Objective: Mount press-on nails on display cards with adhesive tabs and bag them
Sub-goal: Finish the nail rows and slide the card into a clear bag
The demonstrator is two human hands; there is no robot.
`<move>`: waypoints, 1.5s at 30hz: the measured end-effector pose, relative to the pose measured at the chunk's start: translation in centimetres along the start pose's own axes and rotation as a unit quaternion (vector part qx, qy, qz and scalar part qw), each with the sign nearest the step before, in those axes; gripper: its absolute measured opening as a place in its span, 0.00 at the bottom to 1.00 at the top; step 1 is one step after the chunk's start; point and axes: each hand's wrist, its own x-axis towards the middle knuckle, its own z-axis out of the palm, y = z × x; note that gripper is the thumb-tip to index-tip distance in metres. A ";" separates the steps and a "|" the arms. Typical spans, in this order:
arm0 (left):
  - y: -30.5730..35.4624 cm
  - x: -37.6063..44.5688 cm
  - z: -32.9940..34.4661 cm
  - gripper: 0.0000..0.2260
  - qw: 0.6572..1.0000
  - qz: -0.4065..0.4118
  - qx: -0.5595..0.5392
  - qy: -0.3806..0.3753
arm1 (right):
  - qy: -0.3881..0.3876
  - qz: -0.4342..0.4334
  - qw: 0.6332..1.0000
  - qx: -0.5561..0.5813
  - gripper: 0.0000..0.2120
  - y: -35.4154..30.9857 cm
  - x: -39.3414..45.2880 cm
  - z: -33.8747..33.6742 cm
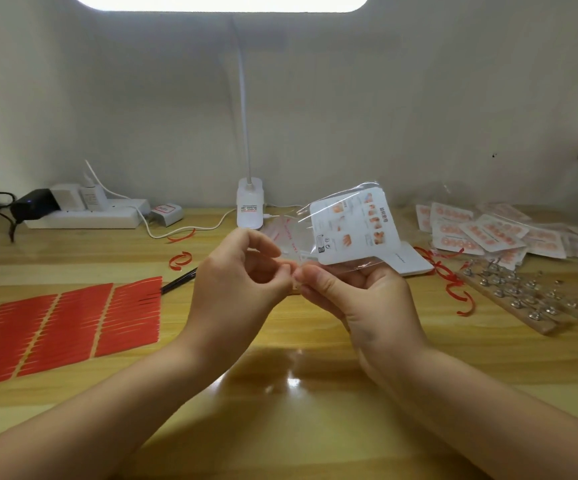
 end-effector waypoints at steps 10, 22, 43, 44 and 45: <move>0.2 -0.1 -0.2 0.14 0.997 0.045 0.035 -0.056 | 0.021 -0.022 0.999 -0.028 0.11 -0.2 0.1 -0.2; 0.4 -0.5 0.0 0.14 0.999 -0.007 0.006 -0.048 | 0.013 -0.057 0.988 -0.142 0.14 0.4 -0.7 -0.2; 0.6 -0.2 -0.2 0.09 0.987 0.148 0.066 -0.024 | 0.033 0.054 0.996 0.057 0.24 -1.1 0.1 -0.4; 0.5 -0.3 -0.1 0.09 0.984 0.154 0.082 -0.029 | 0.026 0.057 0.996 0.068 0.29 -1.1 0.0 -0.2; 0.4 -0.4 0.0 0.09 0.984 0.147 0.091 -0.031 | 0.024 0.059 0.995 0.075 0.32 -1.0 -0.1 -0.2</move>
